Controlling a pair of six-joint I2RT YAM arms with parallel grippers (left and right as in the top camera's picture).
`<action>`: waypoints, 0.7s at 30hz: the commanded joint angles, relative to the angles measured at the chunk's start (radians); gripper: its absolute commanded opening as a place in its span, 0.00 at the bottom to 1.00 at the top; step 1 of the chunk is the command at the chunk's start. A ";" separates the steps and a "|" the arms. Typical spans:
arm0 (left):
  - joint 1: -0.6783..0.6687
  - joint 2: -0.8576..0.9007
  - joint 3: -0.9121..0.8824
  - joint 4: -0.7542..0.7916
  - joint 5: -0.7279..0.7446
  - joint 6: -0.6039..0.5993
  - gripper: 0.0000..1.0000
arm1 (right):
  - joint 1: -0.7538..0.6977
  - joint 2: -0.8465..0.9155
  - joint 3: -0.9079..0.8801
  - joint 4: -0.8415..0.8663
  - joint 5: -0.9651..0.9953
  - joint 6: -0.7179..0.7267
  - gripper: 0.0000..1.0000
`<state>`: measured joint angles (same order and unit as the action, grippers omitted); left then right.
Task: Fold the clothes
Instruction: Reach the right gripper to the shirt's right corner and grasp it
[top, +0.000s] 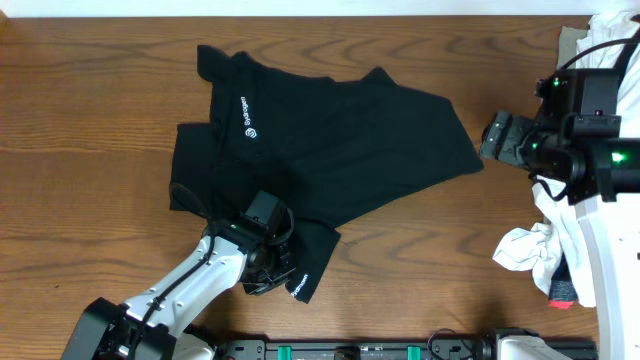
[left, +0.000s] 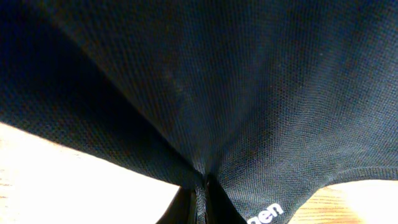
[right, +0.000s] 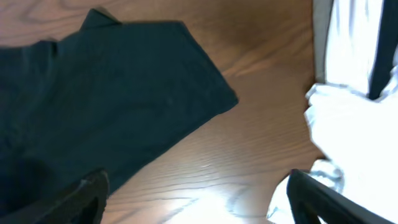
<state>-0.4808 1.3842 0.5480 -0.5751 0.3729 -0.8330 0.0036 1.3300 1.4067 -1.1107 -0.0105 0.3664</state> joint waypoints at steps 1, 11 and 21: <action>-0.003 0.021 -0.027 0.009 -0.048 0.029 0.06 | -0.002 0.045 0.003 -0.006 -0.021 0.095 0.83; -0.003 0.021 -0.027 0.009 -0.048 0.029 0.06 | 0.010 0.234 0.003 0.001 -0.024 0.116 0.73; -0.003 0.021 -0.027 0.010 -0.048 0.029 0.06 | 0.060 0.419 0.003 0.087 -0.024 0.174 0.77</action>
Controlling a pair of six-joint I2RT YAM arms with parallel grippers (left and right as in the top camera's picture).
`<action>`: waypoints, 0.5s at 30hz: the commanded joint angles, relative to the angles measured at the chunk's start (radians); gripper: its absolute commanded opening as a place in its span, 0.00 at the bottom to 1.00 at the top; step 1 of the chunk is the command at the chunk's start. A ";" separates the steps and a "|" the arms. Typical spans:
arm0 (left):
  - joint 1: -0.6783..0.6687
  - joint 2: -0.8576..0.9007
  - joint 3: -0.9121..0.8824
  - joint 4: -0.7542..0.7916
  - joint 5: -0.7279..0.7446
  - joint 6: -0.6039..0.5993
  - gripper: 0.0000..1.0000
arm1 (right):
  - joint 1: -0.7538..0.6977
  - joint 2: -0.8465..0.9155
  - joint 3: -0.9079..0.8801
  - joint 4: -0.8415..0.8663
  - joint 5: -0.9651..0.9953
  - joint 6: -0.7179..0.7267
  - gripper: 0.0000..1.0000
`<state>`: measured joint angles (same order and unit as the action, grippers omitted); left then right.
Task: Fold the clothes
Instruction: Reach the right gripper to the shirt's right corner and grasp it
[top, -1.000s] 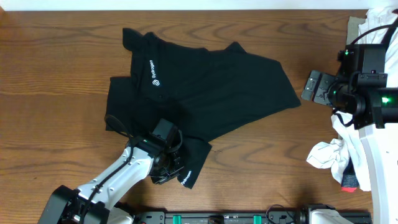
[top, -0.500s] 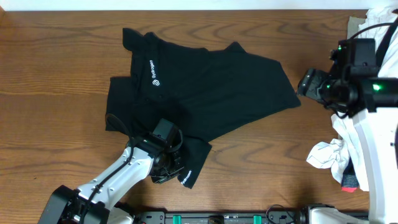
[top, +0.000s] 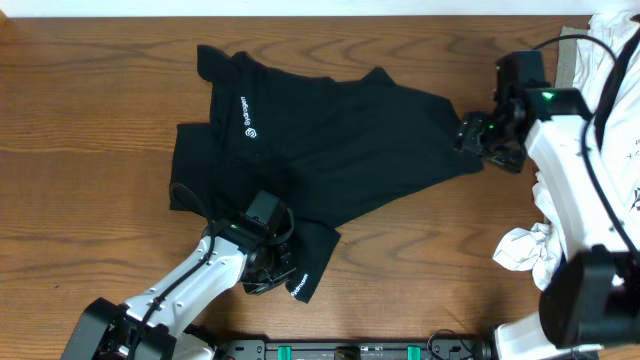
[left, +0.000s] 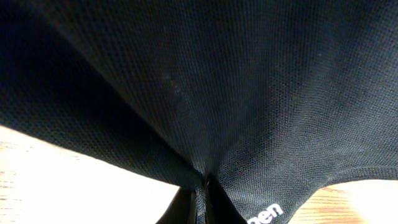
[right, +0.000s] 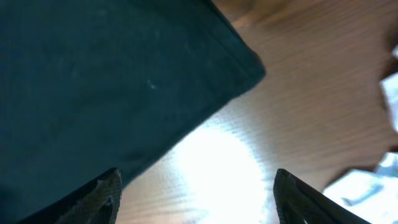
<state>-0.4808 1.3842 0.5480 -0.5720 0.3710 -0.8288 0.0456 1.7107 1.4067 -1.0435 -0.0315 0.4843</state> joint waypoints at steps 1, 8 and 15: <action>-0.003 0.021 -0.027 0.006 -0.046 0.024 0.06 | 0.019 0.054 0.003 0.032 -0.003 0.071 0.76; -0.003 0.021 -0.027 0.005 -0.046 0.025 0.06 | 0.010 0.167 0.003 0.108 0.006 0.138 0.75; -0.003 0.021 -0.027 0.001 -0.046 0.025 0.06 | -0.034 0.248 0.003 0.120 0.035 0.174 0.76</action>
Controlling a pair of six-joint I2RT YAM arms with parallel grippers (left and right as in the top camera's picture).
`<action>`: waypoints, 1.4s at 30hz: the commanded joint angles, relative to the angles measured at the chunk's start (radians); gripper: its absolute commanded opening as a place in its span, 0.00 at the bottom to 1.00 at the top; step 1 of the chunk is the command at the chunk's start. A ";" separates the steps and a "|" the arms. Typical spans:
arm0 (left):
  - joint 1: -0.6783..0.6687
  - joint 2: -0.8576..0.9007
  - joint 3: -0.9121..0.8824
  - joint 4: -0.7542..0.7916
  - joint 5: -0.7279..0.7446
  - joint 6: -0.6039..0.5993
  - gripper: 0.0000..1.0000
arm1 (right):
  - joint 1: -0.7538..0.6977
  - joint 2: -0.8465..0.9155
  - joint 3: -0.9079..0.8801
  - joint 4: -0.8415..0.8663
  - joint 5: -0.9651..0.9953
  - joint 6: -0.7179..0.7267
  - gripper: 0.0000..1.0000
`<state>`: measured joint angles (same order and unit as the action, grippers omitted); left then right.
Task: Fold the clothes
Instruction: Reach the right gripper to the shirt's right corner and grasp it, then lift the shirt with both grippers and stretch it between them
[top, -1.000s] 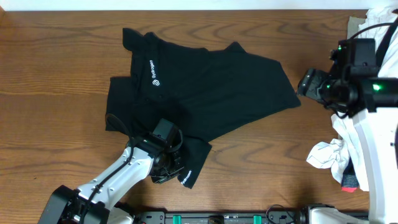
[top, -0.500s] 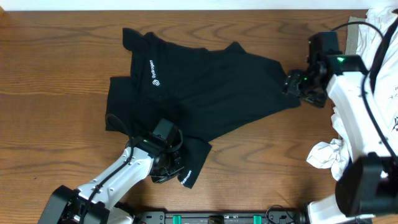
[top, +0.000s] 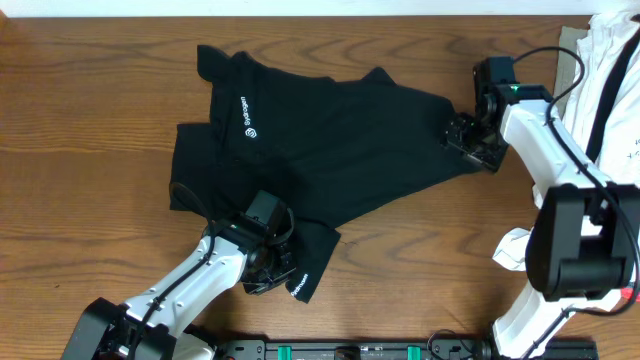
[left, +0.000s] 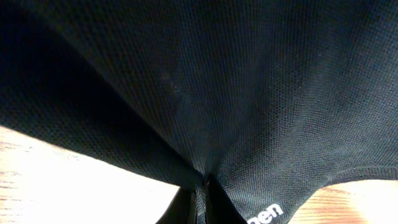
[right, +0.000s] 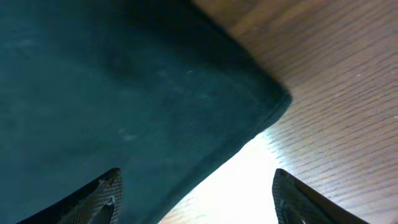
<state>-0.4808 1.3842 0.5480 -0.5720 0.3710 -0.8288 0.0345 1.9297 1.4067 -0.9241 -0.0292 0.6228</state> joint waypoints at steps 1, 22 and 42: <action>-0.003 0.021 -0.027 0.001 -0.046 0.025 0.06 | -0.027 0.041 0.003 0.001 0.042 0.035 0.77; -0.003 0.021 -0.027 -0.002 -0.046 0.025 0.06 | -0.043 0.171 0.003 0.064 0.051 0.124 0.24; -0.003 -0.010 -0.014 -0.029 -0.046 0.033 0.06 | -0.061 0.161 0.009 -0.019 0.054 -0.037 0.01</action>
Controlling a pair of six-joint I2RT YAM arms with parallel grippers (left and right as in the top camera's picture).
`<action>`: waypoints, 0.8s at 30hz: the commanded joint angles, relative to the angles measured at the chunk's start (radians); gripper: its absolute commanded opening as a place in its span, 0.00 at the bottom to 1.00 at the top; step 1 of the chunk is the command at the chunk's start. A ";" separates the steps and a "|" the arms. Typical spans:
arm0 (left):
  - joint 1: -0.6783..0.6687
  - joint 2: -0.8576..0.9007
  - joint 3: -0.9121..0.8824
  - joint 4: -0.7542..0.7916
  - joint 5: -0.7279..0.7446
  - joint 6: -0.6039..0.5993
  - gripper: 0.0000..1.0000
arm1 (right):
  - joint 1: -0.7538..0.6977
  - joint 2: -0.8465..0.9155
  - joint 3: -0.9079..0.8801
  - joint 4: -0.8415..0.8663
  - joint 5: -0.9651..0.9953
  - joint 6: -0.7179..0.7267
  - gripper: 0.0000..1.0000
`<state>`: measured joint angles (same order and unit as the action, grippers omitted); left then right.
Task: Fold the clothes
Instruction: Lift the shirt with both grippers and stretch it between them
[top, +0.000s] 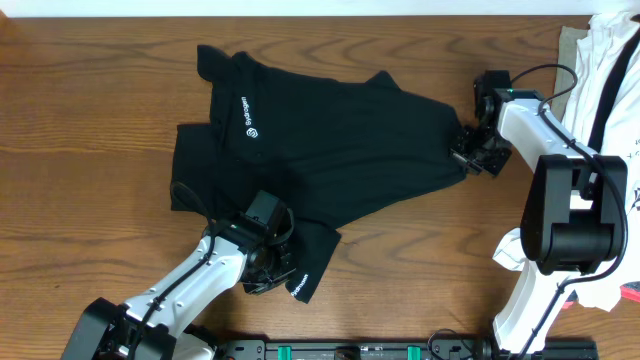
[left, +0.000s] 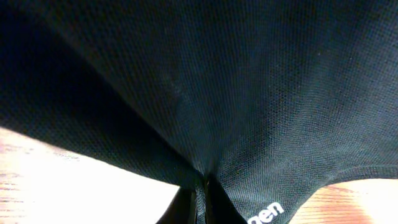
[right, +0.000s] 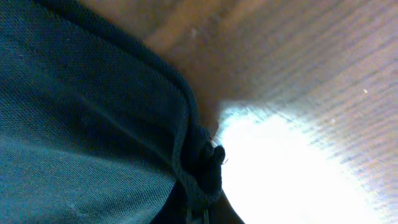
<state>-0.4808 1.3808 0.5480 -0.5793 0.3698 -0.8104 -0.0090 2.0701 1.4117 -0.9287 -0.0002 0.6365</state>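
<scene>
A black shirt (top: 320, 150) with white lettering lies crumpled across the middle of the table. My left gripper (top: 268, 268) is shut on the shirt's near hem, next to a white logo; in the left wrist view the black shirt fabric (left: 205, 93) fills the frame and pinches into the left gripper (left: 202, 202). My right gripper (top: 468, 152) is shut on the shirt's right corner; the right wrist view shows the bunched hem (right: 199, 155) caught in the right gripper (right: 200, 208).
A heap of white clothes (top: 610, 60) lies at the right edge, with another white bundle (top: 530, 250) lower down. Bare brown table (top: 90, 200) surrounds the shirt.
My right gripper was open just over the shirt's right corner; now it is shut on that corner's hem. The left gripper and the shirt lie as before.
My left gripper stayed shut on the shirt's near hem throughout. The right gripper was open away by the white clothes, then open near the shirt's right corner, then open over that corner, and now it is shut on the hem.
</scene>
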 joint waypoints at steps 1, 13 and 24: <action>-0.003 -0.020 -0.011 -0.031 -0.045 0.015 0.06 | -0.018 0.016 0.004 -0.016 0.027 -0.060 0.01; -0.002 -0.332 0.070 -0.137 -0.082 0.193 0.06 | -0.019 -0.076 0.004 -0.054 0.046 -0.166 0.01; -0.002 -0.423 0.330 -0.479 -0.286 0.214 0.06 | -0.017 -0.355 0.004 -0.136 0.048 -0.227 0.01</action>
<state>-0.4808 0.9657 0.7811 -1.0138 0.1635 -0.6277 -0.0181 1.8156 1.4117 -1.0462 0.0196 0.4538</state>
